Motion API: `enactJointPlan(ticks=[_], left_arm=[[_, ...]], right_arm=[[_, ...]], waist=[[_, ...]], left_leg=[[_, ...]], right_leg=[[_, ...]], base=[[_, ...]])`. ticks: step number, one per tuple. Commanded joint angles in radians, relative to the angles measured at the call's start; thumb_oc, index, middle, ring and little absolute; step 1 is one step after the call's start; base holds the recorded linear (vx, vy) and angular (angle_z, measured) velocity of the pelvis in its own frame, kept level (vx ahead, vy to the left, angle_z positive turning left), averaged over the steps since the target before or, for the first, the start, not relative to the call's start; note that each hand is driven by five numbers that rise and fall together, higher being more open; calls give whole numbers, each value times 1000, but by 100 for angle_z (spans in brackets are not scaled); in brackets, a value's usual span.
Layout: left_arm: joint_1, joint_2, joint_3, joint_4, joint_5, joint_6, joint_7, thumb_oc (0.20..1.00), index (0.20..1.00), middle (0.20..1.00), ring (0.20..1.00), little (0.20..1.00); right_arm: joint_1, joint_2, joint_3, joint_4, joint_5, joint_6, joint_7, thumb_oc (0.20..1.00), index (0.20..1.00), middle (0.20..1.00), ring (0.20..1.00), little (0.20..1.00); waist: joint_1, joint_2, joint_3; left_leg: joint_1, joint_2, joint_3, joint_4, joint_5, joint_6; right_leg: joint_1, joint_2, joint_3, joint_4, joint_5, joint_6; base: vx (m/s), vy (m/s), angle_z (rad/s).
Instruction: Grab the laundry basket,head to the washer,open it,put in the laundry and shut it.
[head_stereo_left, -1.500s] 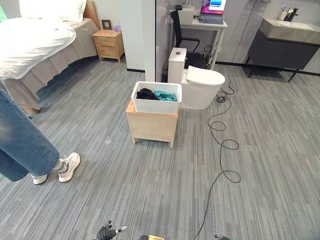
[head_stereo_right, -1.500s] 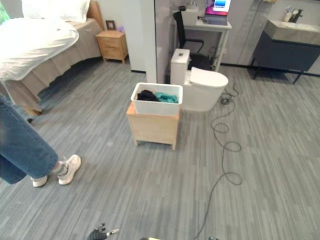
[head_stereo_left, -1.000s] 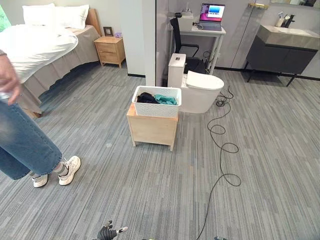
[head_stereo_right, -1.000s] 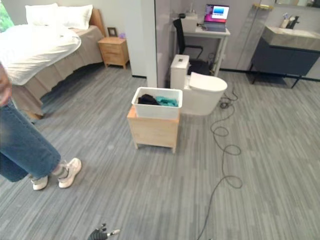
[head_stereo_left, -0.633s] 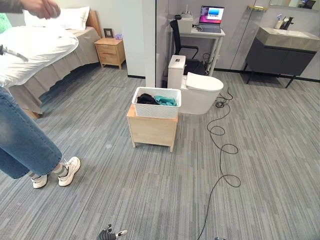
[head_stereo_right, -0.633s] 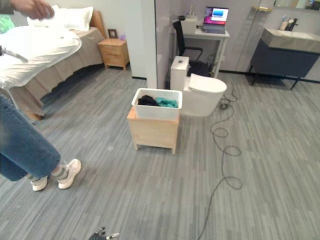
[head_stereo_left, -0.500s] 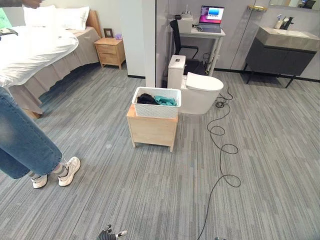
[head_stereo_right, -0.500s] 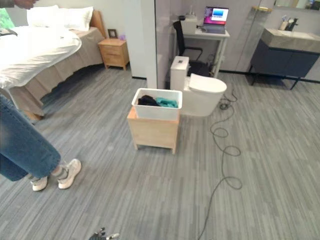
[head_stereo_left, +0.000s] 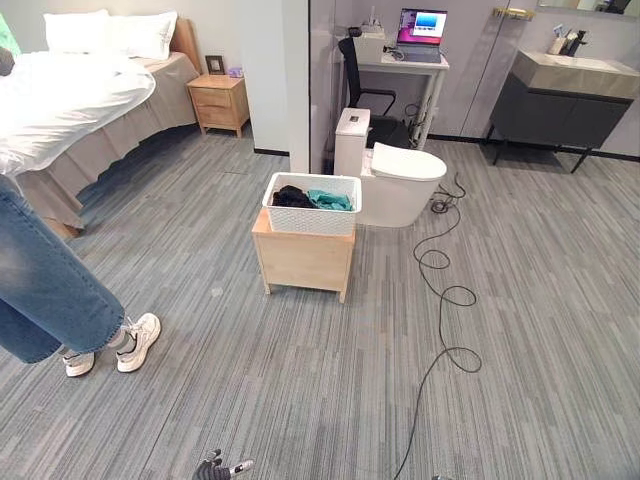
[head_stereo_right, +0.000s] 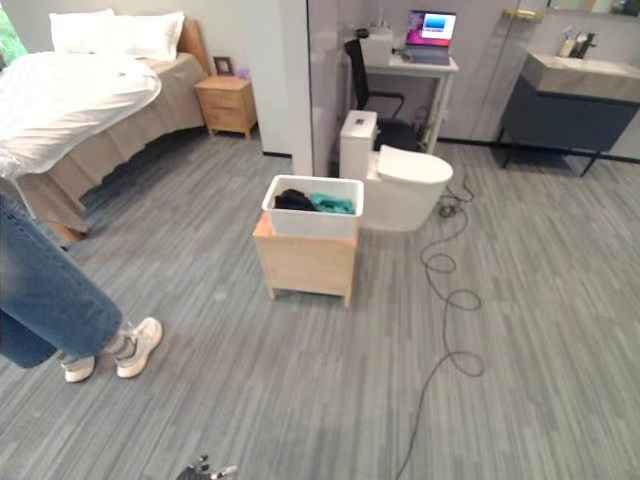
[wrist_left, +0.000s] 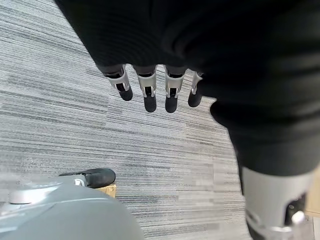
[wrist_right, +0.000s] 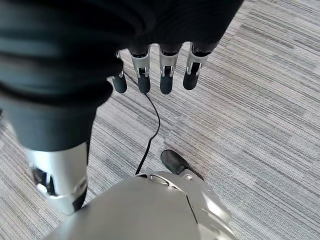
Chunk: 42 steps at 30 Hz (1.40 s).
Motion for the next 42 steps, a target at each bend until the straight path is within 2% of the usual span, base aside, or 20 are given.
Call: enactJointPlan(ticks=[1, 2, 3, 6, 8, 9, 13, 17, 19, 20, 21, 23, 25, 28, 30, 32, 33, 35, 40, 42], left_arm=[[-77, 21, 12, 18, -45, -36, 11, 1000, 1000, 1000, 1000, 1000], [-69, 24, 18, 8, -54, -35, 5, 1000, 1000, 1000, 1000, 1000], [-64, 25, 25, -15, -77, -32, 5, 1000, 1000, 1000, 1000, 1000], [-56, 21, 39, -24, -103, -35, 14, 1000, 1000, 1000, 1000, 1000], [-42, 23, 49, -58, -130, -39, 13, 1000, 1000, 1000, 1000, 1000], [-31, 26, 55, -83, -144, -42, 18, 1000, 1000, 1000, 1000, 1000], [-41, 24, 71, -133, -194, -57, 40, 1000, 1000, 1000, 1000, 1000], [-14, 40, 78, -247, -215, -61, 22, 1000, 1000, 1000, 1000, 1000], [-11, 59, 76, -273, -206, -60, 12, 1000, 1000, 1000, 1000, 1000], [-17, 81, 61, -288, -179, -55, 6, 1000, 1000, 1000, 1000, 1000], [-17, 81, 61, -288, -179, -55, 6, 1000, 1000, 1000, 1000, 1000], [-24, 99, 57, -312, -175, -50, -1, 1000, 1000, 1000, 1000, 1000], [-26, 103, 58, -309, -181, -48, -2, 1000, 1000, 1000, 1000, 1000], [-24, 103, 57, -283, -183, -47, -7, 1000, 1000, 1000, 1000, 1000], [-16, 99, 60, -268, -177, -48, -10, 1000, 1000, 1000, 1000, 1000], [-14, 95, 61, -253, -170, -47, -9, 1000, 1000, 1000, 1000, 1000], [-12, 89, 65, -225, -146, -49, -10, 1000, 1000, 1000, 1000, 1000], [-24, 82, 65, -205, -120, -55, -13, 1000, 1000, 1000, 1000, 1000], [-37, 78, 63, -188, -86, -65, -16, 1000, 1000, 1000, 1000, 1000], [-29, 71, 66, -191, -84, -68, -17, 1000, 1000, 1000, 1000, 1000]], right_arm=[[-42, -35, -8, 3, 55, -23, -12, 1000, 1000, 1000, 1000, 1000], [-44, -43, -16, -33, 72, -31, -14, 1000, 1000, 1000, 1000, 1000], [-50, -63, -14, -91, 82, -35, -24, 1000, 1000, 1000, 1000, 1000], [-61, -84, -11, -149, 92, -41, -34, 1000, 1000, 1000, 1000, 1000], [-58, -105, -18, -223, 108, -41, -42, 1000, 1000, 1000, 1000, 1000], [-63, -135, -29, -313, 126, -50, -48, 1000, 1000, 1000, 1000, 1000], [-69, -173, -48, -411, 141, -66, -66, 1000, 1000, 1000, 1000, 1000], [-15, -188, -93, -503, 135, -67, -52, 1000, 1000, 1000, 1000, 1000], [4, -189, -112, -518, 136, -65, -41, 1000, 1000, 1000, 1000, 1000], [22, -187, -134, -536, 143, -66, -31, 1000, 1000, 1000, 1000, 1000], [22, -187, -134, -536, 143, -66, -31, 1000, 1000, 1000, 1000, 1000], [29, -184, -148, -551, 155, -62, -28, 1000, 1000, 1000, 1000, 1000], [22, -169, -155, -533, 166, -62, -33, 1000, 1000, 1000, 1000, 1000], [30, -165, -163, -525, 193, -53, -19, 1000, 1000, 1000, 1000, 1000], [31, -170, -178, -524, 217, -55, -25, 1000, 1000, 1000, 1000, 1000], [32, -172, -185, -529, 227, -54, -27, 1000, 1000, 1000, 1000, 1000], [42, -178, -199, -533, 233, -55, -26, 1000, 1000, 1000, 1000, 1000], [62, -184, -219, -538, 236, -55, -23, 1000, 1000, 1000, 1000, 1000], [135, -206, -287, -541, 248, -59, -14, 1000, 1000, 1000, 1000, 1000], [160, -210, -306, -546, 251, -62, -12, 1000, 1000, 1000, 1000, 1000]], waist=[[21, -15, 73], [26, -22, 95], [41, -26, 139], [40, -33, 163], [47, -34, 165], [51, -34, 162], [72, -37, 158], [86, -52, 121], [89, -72, 109], [70, -86, 116], [72, -85, 113], [42, -68, 137], [29, -45, 153], [-4, -16, 177], [-20, -15, 191], [-30, -17, 197], [-54, -29, 202], [-85, -34, 203], [-134, -41, 175], [-147, -40, 170]], left_leg=[[-59, 127, -23, 121, -30, -11], [-136, 138, -28, 257, -15, -34], [-237, 132, -68, 427, 57, -38], [-325, 143, -43, 543, 77, -21], [-364, 182, 30, 478, 71, -13], [-371, 208, 69, 332, 80, -12], [-406, 221, 92, 140, 134, -29], [-399, 192, 112, 177, 162, -15], [-384, 153, 137, 222, 119, 17], [-350, 97, 158, 239, 61, 64], [-352, 99, 158, 238, 61, 64], [-310, 81, 163, 241, 24, 101], [-247, 63, 178, 225, -16, 130], [-148, 48, 168, 187, -54, 128], [-102, 41, 167, 177, -85, 116], [-74, 33, 162, 169, -106, 108], [-21, 16, 145, 161, -147, 94], [31, 6, 122, 159, -182, 84], [137, -2, 72, 177, -255, 65], [138, -1, 52, 231, -242, 50]], right_leg=[[-6, -72, 70, 70, -116, 77], [-8, -55, 62, 104, -140, 54], [-7, -39, 50, 129, -154, 36], [-7, -33, 31, 144, -180, 29], [1, -28, 26, 156, -215, 23], [11, -21, 27, 144, -228, 35], [59, -18, 32, 125, -260, 59], [122, -66, 56, 180, -268, 99], [94, -114, 66, 285, -189, 137], [19, -153, 105, 480, -24, 159], [15, -151, 107, 479, -22, 159], [-89, -163, 130, 676, 93, 171], [-158, -224, 73, 745, 146, 179], [-261, -233, -22, 641, 9, 131], [-281, -222, -55, 491, -24, 131], [-300, -212, -57, 390, -18, 136], [-321, -182, -11, 213, 19, 163], [-357, -159, 78, 109, 64, 190], [-383, -134, 140, 88, 105, 194], [-358, -114, 163, 100, 112, 180]], base=[[-13, -229, 3], [-38, -284, 4], [-42, -238, 6], [49, -157, 27], [292, -39, -4], [281, 23, 18], [355, 80, 17], [527, 215, -16], [541, 311, -53], [446, 283, -78], [389, 280, -64], [248, 216, 2], [352, 217, 26], [415, 101, -9], [380, -45, -9], [356, -95, 34], [500, -127, 56], [567, -130, 49], [464, -141, 59], [311, -250, 65]])
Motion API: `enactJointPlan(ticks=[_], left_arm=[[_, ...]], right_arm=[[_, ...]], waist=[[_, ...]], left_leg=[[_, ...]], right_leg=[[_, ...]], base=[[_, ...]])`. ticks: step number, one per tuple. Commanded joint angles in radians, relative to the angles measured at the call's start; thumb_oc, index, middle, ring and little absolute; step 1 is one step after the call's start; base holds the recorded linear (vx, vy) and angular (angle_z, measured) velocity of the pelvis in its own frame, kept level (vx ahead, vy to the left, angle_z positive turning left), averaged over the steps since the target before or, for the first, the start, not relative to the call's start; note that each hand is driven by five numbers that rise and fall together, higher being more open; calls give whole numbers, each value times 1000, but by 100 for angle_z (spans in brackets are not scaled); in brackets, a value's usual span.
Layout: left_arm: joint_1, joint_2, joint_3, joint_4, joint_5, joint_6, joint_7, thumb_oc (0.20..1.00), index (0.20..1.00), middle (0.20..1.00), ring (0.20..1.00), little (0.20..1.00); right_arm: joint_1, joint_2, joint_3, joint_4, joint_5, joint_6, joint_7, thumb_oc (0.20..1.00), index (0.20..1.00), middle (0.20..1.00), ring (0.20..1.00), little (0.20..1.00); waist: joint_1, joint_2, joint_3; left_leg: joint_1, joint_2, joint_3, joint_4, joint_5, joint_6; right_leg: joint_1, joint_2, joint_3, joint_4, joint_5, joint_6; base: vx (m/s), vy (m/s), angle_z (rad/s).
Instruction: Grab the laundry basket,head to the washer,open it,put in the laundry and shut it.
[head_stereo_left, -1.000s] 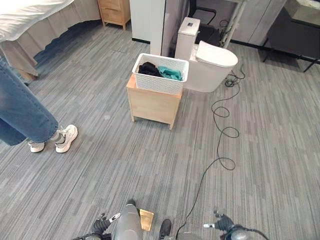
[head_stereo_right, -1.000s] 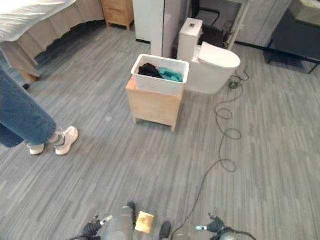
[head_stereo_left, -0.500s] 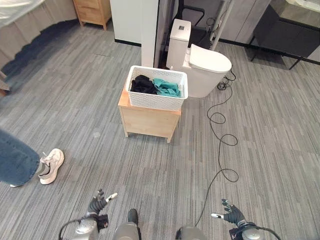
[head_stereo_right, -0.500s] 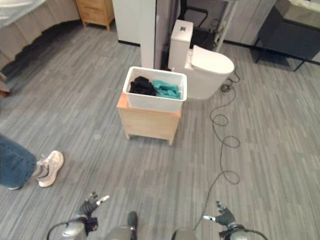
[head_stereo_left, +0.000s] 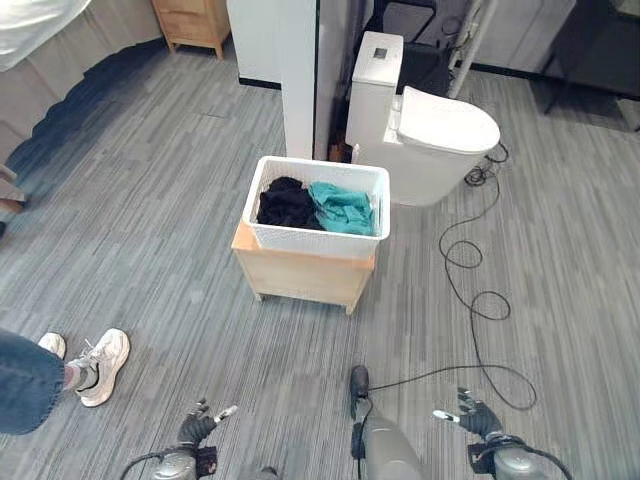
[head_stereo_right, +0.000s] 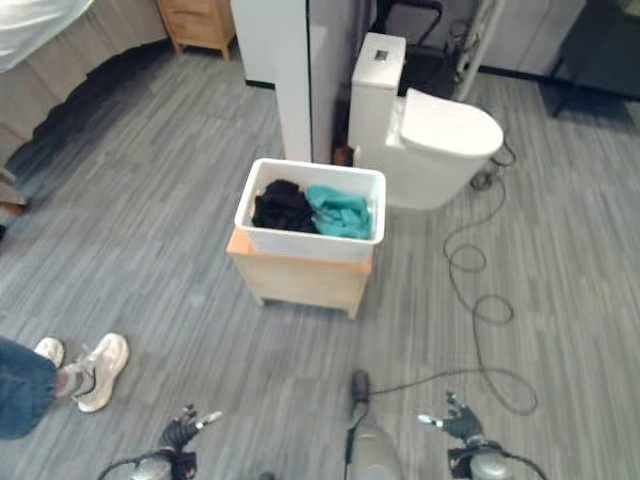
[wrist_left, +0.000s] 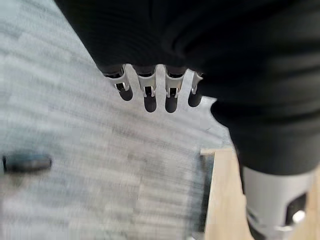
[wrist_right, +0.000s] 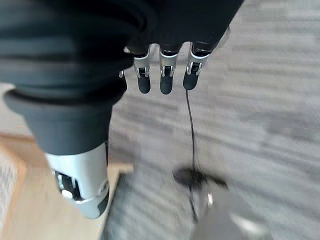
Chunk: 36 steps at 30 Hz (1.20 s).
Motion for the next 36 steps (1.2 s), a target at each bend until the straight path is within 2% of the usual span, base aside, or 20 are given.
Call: enactJointPlan(ticks=[1, 3, 5, 7, 8, 9, 10, 11, 13, 16, 18, 23, 24, 27, 28, 29, 32, 33, 34, 36], left_arm=[[17, 43, 14, -66, -1, -43, 9, 1000, 1000, 1000, 1000, 1000], [22, 34, 36, -110, -61, -41, 22, 1000, 1000, 1000, 1000, 1000], [16, 20, 44, -117, -101, -44, 37, 1000, 1000, 1000, 1000, 1000], [15, 18, 39, -143, -115, -47, 42, 1000, 1000, 1000, 1000, 1000], [23, 19, 33, -166, -112, -48, 41, 1000, 1000, 1000, 1000, 1000], [33, 22, 22, -210, -117, -50, 34, 1000, 1000, 1000, 1000, 1000], [33, 22, 22, -211, -117, -50, 34, 1000, 1000, 1000, 1000, 1000], [37, 26, 21, -234, -122, -52, 35, 1000, 1000, 1000, 1000, 1000], [35, 27, 19, -240, -121, -47, 35, 1000, 1000, 1000, 1000, 1000], [24, 39, 9, -253, -92, -49, 38, 1000, 1000, 1000, 1000, 1000], [37, 48, 21, -258, -83, -45, 35, 1000, 1000, 1000, 1000, 1000], [69, 79, 40, -302, -47, -42, 31, 1000, 1000, 1000, 1000, 1000], [98, 98, 78, -375, -43, -41, 51, 1000, 1000, 1000, 1000, 1000], [109, 107, 97, -421, -27, -34, 65, 1000, 1000, 1000, 1000, 1000], [117, 114, 110, -462, -13, -29, 75, 1000, 1000, 1000, 1000, 1000], [125, 122, 156, -556, 24, -6, 111, 1000, 1000, 1000, 1000, 1000], [128, 143, 198, -649, 76, 16, 132, 1000, 1000, 1000, 1000, 1000], [136, 146, 212, -684, 73, 16, 130, 1000, 1000, 1000, 1000, 1000], [135, 160, 215, -729, 54, 14, 124, 1000, 1000, 1000, 1000, 1000], [151, 187, 252, -834, 72, 37, 98, 1000, 1000, 1000, 1000, 1000]], right_arm=[[74, -62, -48, -65, 57, -40, -5, 1000, 1000, 1000, 1000, 1000], [73, -73, -71, -96, 90, -57, -38, 1000, 1000, 1000, 1000, 1000], [66, -80, -97, -102, 124, -58, -61, 1000, 1000, 1000, 1000, 1000], [82, -80, -133, -136, 158, -69, -80, 1000, 1000, 1000, 1000, 1000], [99, -84, -149, -162, 151, -74, -84, 1000, 1000, 1000, 1000, 1000], [109, -94, -163, -188, 142, -75, -94, 1000, 1000, 1000, 1000, 1000], [109, -94, -163, -189, 142, -75, -94, 1000, 1000, 1000, 1000, 1000], [112, -97, -173, -208, 137, -76, -96, 1000, 1000, 1000, 1000, 1000], [113, -103, -182, -232, 117, -79, -107, 1000, 1000, 1000, 1000, 1000], [89, -111, -162, -280, 85, -74, -110, 1000, 1000, 1000, 1000, 1000], [87, -99, -131, -294, 91, -60, -76, 1000, 1000, 1000, 1000, 1000], [122, -90, -136, -353, 85, -43, -36, 1000, 1000, 1000, 1000, 1000], [114, -101, -144, -370, 46, -33, -38, 1000, 1000, 1000, 1000, 1000], [106, -108, -150, -386, 27, -27, -37, 1000, 1000, 1000, 1000, 1000], [98, -113, -155, -398, 12, -21, -38, 1000, 1000, 1000, 1000, 1000], [62, -126, -156, -420, -38, -1, -40, 1000, 1000, 1000, 1000, 1000], [19, -139, -147, -432, -70, 18, -38, 1000, 1000, 1000, 1000, 1000], [-4, -146, -143, -444, -77, 22, -37, 1000, 1000, 1000, 1000, 1000], [-30, -161, -130, -443, -85, 28, -42, 1000, 1000, 1000, 1000, 1000], [-9, -166, -162, -496, -84, 40, -31, 1000, 1000, 1000, 1000, 1000]], waist=[[-30, -52, -11], [-4, -70, 16], [12, -89, 28], [27, -94, 29], [29, -92, 24], [32, -82, 16], [31, -85, 14], [36, -80, 10], [48, -61, 7], [75, -46, 11], [89, -32, -2], [100, -42, -24], [113, -45, -39], [119, -46, -46], [121, -45, -49], [126, -37, -49], [125, -28, -26], [127, -26, -18], [128, -18, -7], [122, -16, 4]], left_leg=[[-199, -83, 7, 453, 97, -7], [-343, -73, -43, 757, 199, -7], [-422, -47, -55, 855, 217, 11], [-466, -5, -38, 746, 214, 23], [-454, 15, -29, 633, 202, 23], [-437, 69, -1, 384, 199, 9], [-434, 66, 1, 375, 205, 9], [-423, 83, 16, 241, 216, 4], [-427, 101, -2, 61, 294, -14], [-460, 80, -30, -69, 336, -34], [-442, 88, -14, -45, 344, -39], [-439, 68, 14, 43, 298, -30], [-448, 30, 28, 100, 238, -6], [-450, 10, 33, 117, 213, 8], [-450, -4, 39, 127, 196, 20], [-434, -41, 54, 131, 156, 60], [-425, -56, 65, 132, 135, 85], [-418, -60, 73, 120, 129, 85], [-421, -58, 84, 107, 127, 81], [-416, -71, 74, 84, 136, 79]], right_leg=[[58, -40, 56, -71, -3, -1], [91, -15, 35, -51, -45, -58], [130, 4, 37, -61, -74, -89], [165, 18, 43, -75, -99, -95], [181, 20, 42, -86, -114, -89], [206, 22, 36, -100, -139, -76], [205, 18, 36, -101, -138, -76], [212, 17, 32, -101, -152, -73], [235, 33, 25, -99, -182, -73], [289, 49, 40, -93, -231, -67], [324, 48, 67, -83, -253, -65], [374, 0, 83, -96, -258, -51], [383, -52, 97, -98, -255, -23], [377, -70, 103, -85, -256, -12], [367, -84, 109, -66, -255, -5], [305, -105, 116, 37, -247, 15], [202, -100, 109, 152, -221, 31], [191, -117, 76, 115, -199, 36], [164, -153, 16, 54, -139, 45], [175, -148, 21, -8, -139, 35]], base=[[214, -379, 66], [174, -393, 60], [157, -277, -27], [259, -173, -37], [359, -58, 20], [285, -23, 18], [263, 29, 4], [157, 58, -7], [252, 86, 7], [350, 113, -13], [355, 157, -47], [261, 167, -46], [191, 229, -36], [158, 207, -37], [121, 305, -37], [133, 360, -31], [11, 168, -66], [-63, 18, -10], [0, 0, 0], [30, -17, 2]])
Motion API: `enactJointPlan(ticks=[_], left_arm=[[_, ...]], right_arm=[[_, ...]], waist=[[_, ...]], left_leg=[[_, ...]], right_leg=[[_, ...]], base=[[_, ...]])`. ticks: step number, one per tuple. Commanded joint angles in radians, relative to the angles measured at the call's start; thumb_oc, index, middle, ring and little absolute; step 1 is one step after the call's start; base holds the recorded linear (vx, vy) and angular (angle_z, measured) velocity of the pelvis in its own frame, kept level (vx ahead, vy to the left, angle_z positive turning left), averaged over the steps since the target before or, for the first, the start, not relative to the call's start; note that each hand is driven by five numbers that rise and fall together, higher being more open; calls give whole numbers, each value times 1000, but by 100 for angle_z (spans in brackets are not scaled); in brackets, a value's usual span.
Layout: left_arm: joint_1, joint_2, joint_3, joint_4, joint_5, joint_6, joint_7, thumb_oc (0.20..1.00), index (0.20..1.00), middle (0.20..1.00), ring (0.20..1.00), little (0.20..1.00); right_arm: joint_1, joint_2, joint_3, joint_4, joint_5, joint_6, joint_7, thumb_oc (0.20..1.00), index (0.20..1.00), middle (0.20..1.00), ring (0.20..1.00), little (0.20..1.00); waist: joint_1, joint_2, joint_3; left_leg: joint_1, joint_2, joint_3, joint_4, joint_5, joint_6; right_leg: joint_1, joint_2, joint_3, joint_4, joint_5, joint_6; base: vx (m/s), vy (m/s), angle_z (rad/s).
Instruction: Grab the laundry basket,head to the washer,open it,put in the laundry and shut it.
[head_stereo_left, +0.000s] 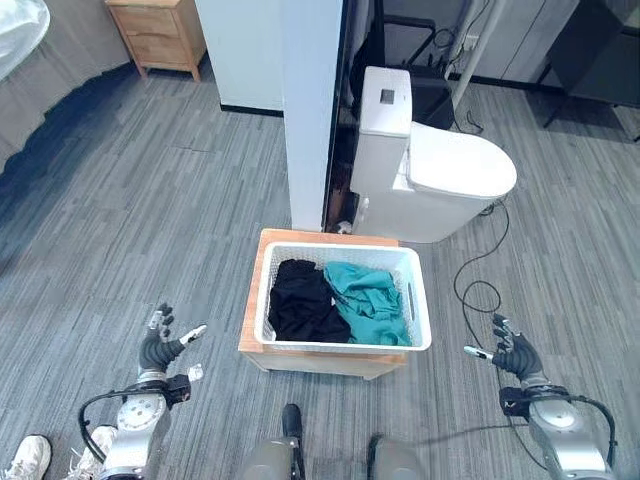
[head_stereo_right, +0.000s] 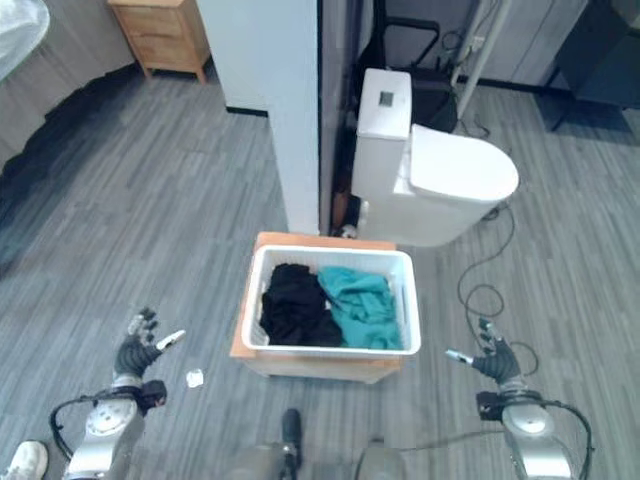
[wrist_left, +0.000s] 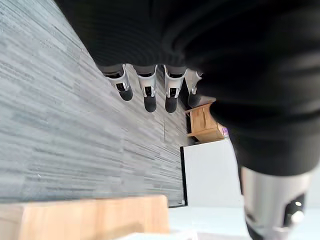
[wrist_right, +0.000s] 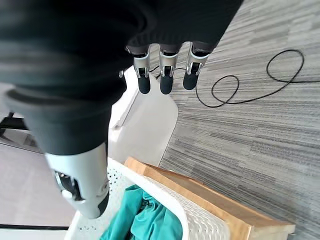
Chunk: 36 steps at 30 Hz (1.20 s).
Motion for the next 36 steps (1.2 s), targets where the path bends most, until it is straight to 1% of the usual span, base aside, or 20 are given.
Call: enactJointPlan(ticks=[1, 5, 6, 7, 8, 12, 13, 14, 15, 16, 18, 21, 24, 25, 27, 28, 29, 30, 33, 36], left_arm=[[30, 24, 36, -75, 32, -13, -16, 1000, 1000, 1000, 1000, 1000], [16, 88, 44, -149, 114, 31, -58, 1000, 1000, 1000, 1000, 1000], [15, 88, 45, -151, 115, 34, -59, 1000, 1000, 1000, 1000, 1000], [-24, 132, 34, -190, 149, 66, -98, 1000, 1000, 1000, 1000, 1000], [-26, 132, 34, -191, 149, 68, -98, 1000, 1000, 1000, 1000, 1000], [-99, 208, 40, -254, 189, 110, -138, 1000, 1000, 1000, 1000, 1000], [-100, 208, 40, -254, 189, 111, -138, 1000, 1000, 1000, 1000, 1000], [-176, 248, 32, -250, 195, 135, -148, 1000, 1000, 1000, 1000, 1000], [-338, 310, -25, -201, 210, 197, -146, 1000, 1000, 1000, 1000, 1000], [-346, 311, -29, -196, 210, 197, -145, 1000, 1000, 1000, 1000, 1000], [-441, 335, -62, -155, 250, 234, -133, 1000, 1000, 1000, 1000, 1000], [-552, 342, -104, -85, 277, 280, -109, 1000, 1000, 1000, 1000, 1000], [-664, 358, -159, -9, 255, 311, -98, 1000, 1000, 1000, 1000, 1000], [-706, 370, -184, 17, 228, 325, -101, 1000, 1000, 1000, 1000, 1000], [-714, 372, -189, 23, 226, 324, -100, 1000, 1000, 1000, 1000, 1000], [-745, 400, -211, 30, 206, 337, -112, 1000, 1000, 1000, 1000, 1000], [-747, 401, -212, 31, 206, 337, -112, 1000, 1000, 1000, 1000, 1000], [-775, 436, -249, 38, 173, 351, -131, 1000, 1000, 1000, 1000, 1000], [-767, 481, -284, 10, 148, 355, -168, 1000, 1000, 1000, 1000, 1000], [-745, 507, -309, -20, 124, 359, -200, 1000, 1000, 1000, 1000, 1000]], right_arm=[[1, -51, -39, -30, -18, -10, -2, 1000, 1000, 1000, 1000, 1000], [-15, -97, -55, -69, -36, 6, 19, 1000, 1000, 1000, 1000, 1000], [-15, -97, -56, -70, -36, 7, 20, 1000, 1000, 1000, 1000, 1000], [-51, -121, -57, -81, -26, 20, 28, 1000, 1000, 1000, 1000, 1000], [-53, -121, -57, -81, -26, 20, 29, 1000, 1000, 1000, 1000, 1000], [-114, -140, -61, -81, -30, 44, 15, 1000, 1000, 1000, 1000, 1000], [-115, -140, -60, -81, -30, 43, 15, 1000, 1000, 1000, 1000, 1000], [-160, -142, -50, -74, -39, 64, 7, 1000, 1000, 1000, 1000, 1000], [-234, -132, -22, -37, -51, 108, -8, 1000, 1000, 1000, 1000, 1000], [-239, -131, -23, -34, -51, 108, -9, 1000, 1000, 1000, 1000, 1000], [-280, -126, -7, -17, -69, 134, -13, 1000, 1000, 1000, 1000, 1000], [-333, -116, 20, 1, -100, 163, -21, 1000, 1000, 1000, 1000, 1000], [-396, -104, 53, 35, -120, 185, -45, 1000, 1000, 1000, 1000, 1000], [-422, -94, 69, 51, -126, 194, -53, 1000, 1000, 1000, 1000, 1000], [-426, -93, 69, 54, -125, 193, -54, 1000, 1000, 1000, 1000, 1000], [-458, -86, 89, 68, -132, 201, -61, 1000, 1000, 1000, 1000, 1000], [-459, -86, 89, 69, -132, 201, -62, 1000, 1000, 1000, 1000, 1000], [-488, -84, 104, 74, -126, 205, -71, 1000, 1000, 1000, 1000, 1000], [-493, -72, 108, 61, -109, 200, -73, 1000, 1000, 1000, 1000, 1000], [-486, -57, 114, 54, -85, 191, -68, 1000, 1000, 1000, 1000, 1000]], waist=[[10, -1, -20], [19, -16, -8], [18, -16, -9], [20, -14, -1], [19, -13, -1], [21, -6, 24], [20, -6, 23], [20, -4, 35], [16, -1, 46], [17, -2, 48], [17, -3, 52], [18, -2, 61], [19, 5, 78], [19, 13, 89], [20, 12, 91], [23, 24, 102], [23, 23, 102], [24, 38, 117], [26, 52, 131], [26, 58, 134]], left_leg=[[-24, 98, -61, 75, -69, -82], [-68, 99, -75, 62, -49, -92], [-70, 99, -77, 61, -47, -92], [-109, 101, -92, 51, -30, -101], [-113, 101, -94, 51, -30, -102], [-165, 98, -112, 54, -12, -112], [-167, 98, -113, 54, -12, -112], [-182, 98, -121, 51, -4, -116], [-206, 96, -128, 44, 8, -123], [-208, 96, -129, 44, 8, -123], [-219, 93, -132, 44, 11, -126], [-232, 93, -134, 45, 14, -130], [-248, 92, -137, 46, 18, -132], [-253, 92, -138, 49, 19, -133], [-254, 92, -138, 50, 18, -133], [-259, 92, -135, 57, 19, -135], [-261, 92, -135, 56, 20, -135], [-270, 93, -133, 58, 26, -139], [-275, 97, -127, 57, 34, -145], [-278, 102, -123, 57, 39, -150]], right_leg=[[81, 28, 3, -66, 81, -15], [71, 31, -20, -107, 95, -18], [70, 31, -21, -108, 96, -19], [53, 35, -41, -132, 106, -20], [52, 36, -42, -133, 107, -20], [23, 41, -56, -140, 107, -25], [22, 41, -56, -140, 107, -25], [7, 45, -57, -139, 106, -28], [-13, 45, -59, -141, 107, -30], [-14, 45, -60, -141, 107, -30], [-18, 45, -64, -143, 108, -30], [-26, 44, -66, -142, 107, -30], [-43, 43, -69, -131, 104, -32], [-50, 41, -68, -123, 102, -33], [-51, 41, -69, -122, 101, -33], [-58, 42, -67, -113, 99, -33], [-60, 42, -67, -113, 100, -33], [-72, 41, -65, -108, 102, -33], [-83, 41, -64, -102, 99, -34], [-90, 42, -62, -98, 100, -35]], base=[[2, -26, 41], [-67, -60, 20], [-113, -81, 9], [-84, -55, 10], [-109, -72, 20], [-58, -29, 13], [-47, -17, 10], [-66, -22, 10], [-66, -22, 14], [-46, -17, 16], [-23, -16, 20], [-34, -11, 6], [-51, -6, 3], [-50, -4, 4], [-14, 1, 2], [0, 0, 0], [-60, -16, 1], [-50, -20, 5], [-37, -20, 7], [-15, -33, -2]])
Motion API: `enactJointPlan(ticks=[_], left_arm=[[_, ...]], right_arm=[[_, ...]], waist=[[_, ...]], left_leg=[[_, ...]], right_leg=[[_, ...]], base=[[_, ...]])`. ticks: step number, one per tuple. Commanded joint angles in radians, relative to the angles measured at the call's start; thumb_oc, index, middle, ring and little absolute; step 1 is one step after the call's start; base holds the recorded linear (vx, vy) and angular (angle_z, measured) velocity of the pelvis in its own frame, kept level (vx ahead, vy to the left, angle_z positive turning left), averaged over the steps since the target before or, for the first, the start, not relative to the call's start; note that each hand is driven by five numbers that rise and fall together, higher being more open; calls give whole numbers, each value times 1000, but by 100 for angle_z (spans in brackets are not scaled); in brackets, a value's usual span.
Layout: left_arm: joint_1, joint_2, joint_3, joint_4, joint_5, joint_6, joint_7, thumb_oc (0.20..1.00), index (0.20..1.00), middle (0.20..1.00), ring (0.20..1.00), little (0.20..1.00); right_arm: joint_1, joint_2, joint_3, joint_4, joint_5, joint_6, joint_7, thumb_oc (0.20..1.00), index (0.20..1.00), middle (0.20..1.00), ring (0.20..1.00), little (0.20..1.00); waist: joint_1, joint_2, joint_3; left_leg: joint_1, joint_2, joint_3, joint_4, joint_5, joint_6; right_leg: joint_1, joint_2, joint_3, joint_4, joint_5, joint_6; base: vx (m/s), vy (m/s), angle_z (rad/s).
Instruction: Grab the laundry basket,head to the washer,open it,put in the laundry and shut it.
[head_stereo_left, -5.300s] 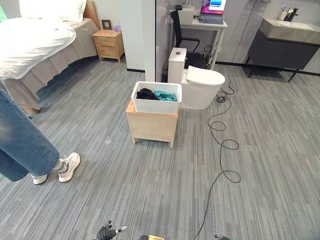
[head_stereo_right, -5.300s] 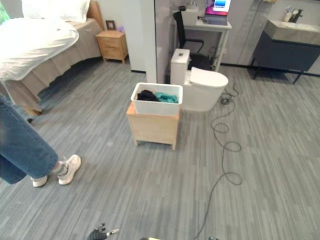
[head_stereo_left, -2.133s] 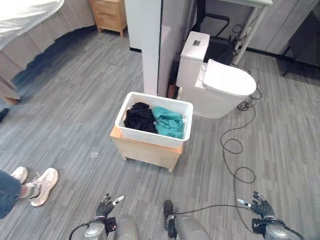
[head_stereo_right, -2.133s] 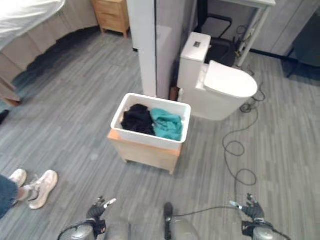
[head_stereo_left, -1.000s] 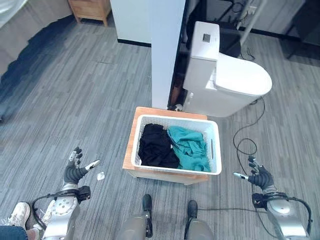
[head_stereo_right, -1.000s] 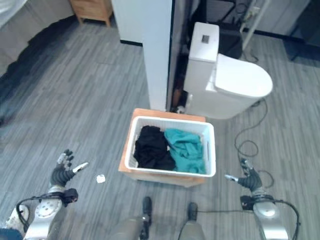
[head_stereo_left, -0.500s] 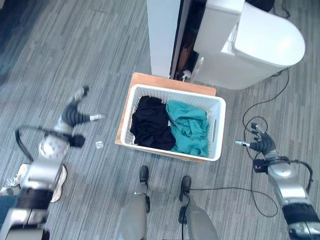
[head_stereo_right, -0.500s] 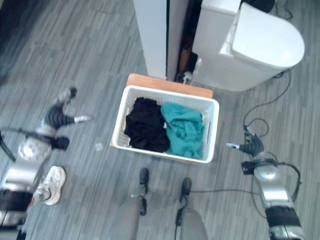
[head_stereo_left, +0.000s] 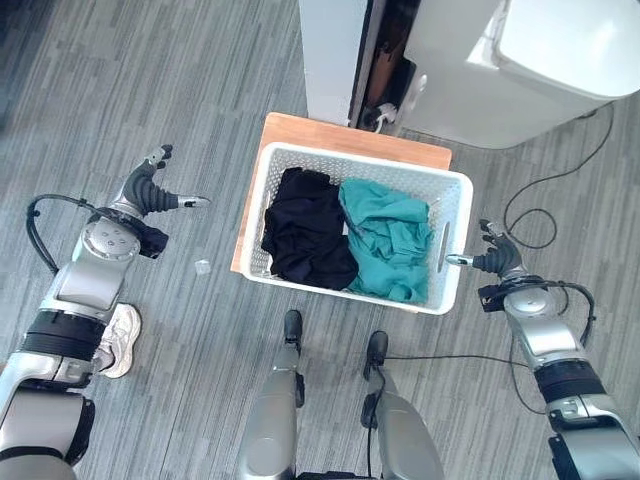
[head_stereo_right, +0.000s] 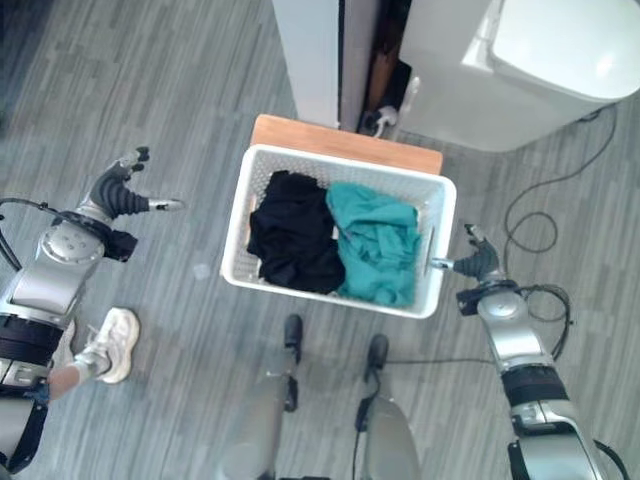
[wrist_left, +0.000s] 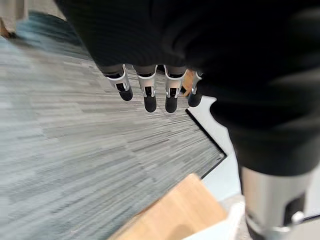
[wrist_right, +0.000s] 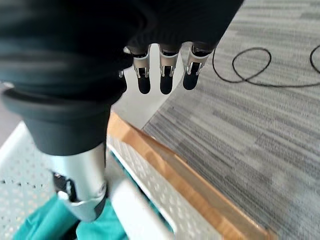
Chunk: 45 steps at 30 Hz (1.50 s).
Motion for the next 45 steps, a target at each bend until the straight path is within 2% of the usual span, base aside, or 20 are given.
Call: enactJointPlan(ticks=[1, 11, 22, 29, 45], left_arm=[[4, 23, 14, -24, -28, -17, -34, 1000, 1000, 1000, 1000, 1000], [-20, 2, -19, -46, -53, -41, -16, 1000, 1000, 1000, 1000, 1000], [-103, -174, -29, 112, 96, -24, 72, 1000, 1000, 1000, 1000, 1000], [-118, -263, -41, 158, 105, -25, 107, 1000, 1000, 1000, 1000, 1000], [-178, -310, -75, 226, 124, -37, 163, 1000, 1000, 1000, 1000, 1000]], right_arm=[[37, -20, -9, -47, 20, -21, -22, 1000, 1000, 1000, 1000, 1000], [62, 7, 5, -55, 59, -48, -25, 1000, 1000, 1000, 1000, 1000], [79, 23, -10, -90, 65, -59, -46, 1000, 1000, 1000, 1000, 1000], [74, 25, -11, -119, 48, -67, -69, 1000, 1000, 1000, 1000, 1000], [49, 36, 11, -137, 111, -92, -80, 1000, 1000, 1000, 1000, 1000]], waist=[[-7, -7, -56], [-19, 11, -45], [-51, 8, -6], [-66, -2, 3], [-73, -25, 1]], left_leg=[[-50, 17, 21, 88, -79, -31], [-47, 25, 30, 76, -68, -37], [-59, 32, 37, 79, -71, -35], [-83, 35, 37, 90, -79, -35], [-103, 38, 33, 81, -77, -36]], right_leg=[[-33, -91, 43, 159, -133, 50], [-55, -86, 55, 166, -137, 47], [-91, -81, 73, 182, -145, 38], [-108, -76, 76, 179, -145, 36], [-130, -69, 81, 167, -135, 39]], base=[[-18, -37, 1], [-9, -23, -1], [-4, -8, -2], [0, 0, 0], [0, 0, 0]])
